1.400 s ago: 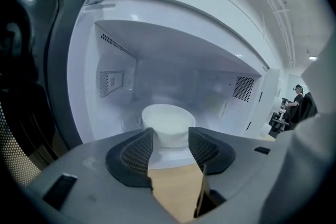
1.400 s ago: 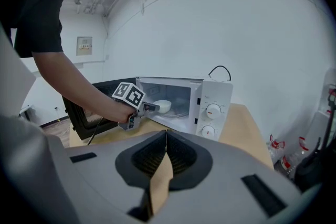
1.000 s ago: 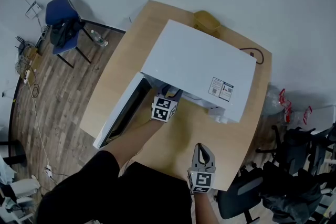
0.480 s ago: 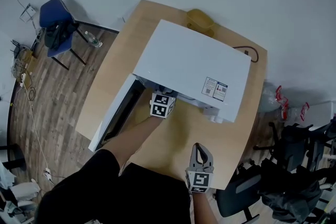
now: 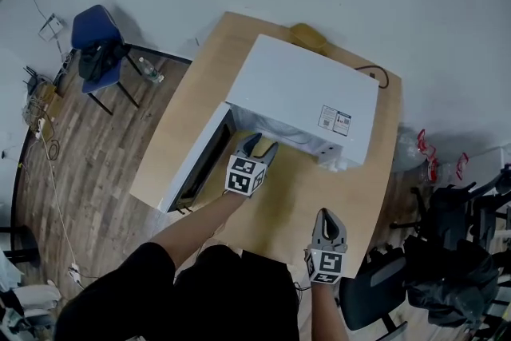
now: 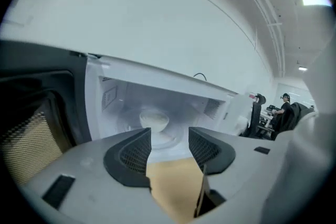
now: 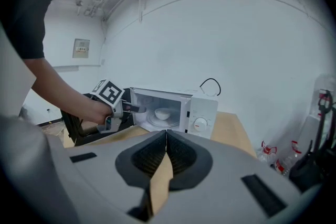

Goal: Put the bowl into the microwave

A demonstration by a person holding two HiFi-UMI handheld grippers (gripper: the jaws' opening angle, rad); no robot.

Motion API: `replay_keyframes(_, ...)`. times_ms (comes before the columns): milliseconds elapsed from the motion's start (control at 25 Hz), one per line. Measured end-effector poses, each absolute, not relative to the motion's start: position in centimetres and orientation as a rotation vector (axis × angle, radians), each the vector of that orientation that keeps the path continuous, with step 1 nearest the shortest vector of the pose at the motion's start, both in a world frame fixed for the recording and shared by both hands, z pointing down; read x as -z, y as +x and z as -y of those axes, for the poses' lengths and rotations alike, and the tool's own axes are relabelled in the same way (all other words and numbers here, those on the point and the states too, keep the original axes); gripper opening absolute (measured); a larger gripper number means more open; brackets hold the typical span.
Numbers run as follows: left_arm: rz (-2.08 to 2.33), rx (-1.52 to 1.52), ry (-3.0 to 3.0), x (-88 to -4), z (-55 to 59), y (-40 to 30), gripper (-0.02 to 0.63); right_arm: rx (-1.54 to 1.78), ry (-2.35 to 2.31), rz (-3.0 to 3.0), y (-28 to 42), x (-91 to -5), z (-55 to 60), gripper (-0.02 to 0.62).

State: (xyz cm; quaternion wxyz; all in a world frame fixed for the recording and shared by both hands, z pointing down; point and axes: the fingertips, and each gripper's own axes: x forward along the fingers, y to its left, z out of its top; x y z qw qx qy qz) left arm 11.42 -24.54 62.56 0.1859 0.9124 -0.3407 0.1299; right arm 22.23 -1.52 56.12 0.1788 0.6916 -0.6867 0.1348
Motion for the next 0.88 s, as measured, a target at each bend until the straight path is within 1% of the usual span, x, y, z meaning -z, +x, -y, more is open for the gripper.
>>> replay_keyframes(120, 0.868, -0.391, 2.663, -59.2, 18.3, 10.0, 0.212, -0.406, 1.988, 1.968, 19.1, -55.0, -0.8, 0.061)
replay_keyframes(320, 0.730, -0.245, 2.742, -52.1, 6.6, 6.2, 0.212, -0.458, 2.040, 2.030, 12.3, -52.3, -6.1, 0.061)
replay_keyframes(480, 0.606, -0.166, 2.724, -49.0, -2.4, 2.9, 0.209, -0.505, 2.119, 2.015, 10.0, -49.7, -11.0, 0.061)
replay_keyframes(520, 0.590, -0.164, 2.711, -48.8, -4.2, 2.0, 0.194, -0.512, 2.131, 2.007, 9.6, -49.2, -12.0, 0.061)
replay_keyframes(600, 0.565, -0.181, 2.672, -49.0, -7.2, 0.6, 0.114, -0.500, 2.137, 2.001, 9.0, -48.1, -13.7, 0.061)
replay_keyframes(680, 0.551, -0.179, 2.631, -49.1, -9.4, -0.6, 0.078, -0.462, 2.131, 2.014, 8.4, -46.8, -14.9, 0.061)
replay_keyframes(760, 0.568, -0.153, 2.617, -48.5, -10.7, -1.4, 0.026, -0.410, 2.125, 2.033, 7.9, -45.7, -15.8, 0.061)
replay_keyframes(880, 0.616, -0.134, 2.649, -46.9, -12.8, -2.1, 0.017, -0.354, 2.111, 2.072, 6.9, -44.3, -17.2, 0.061)
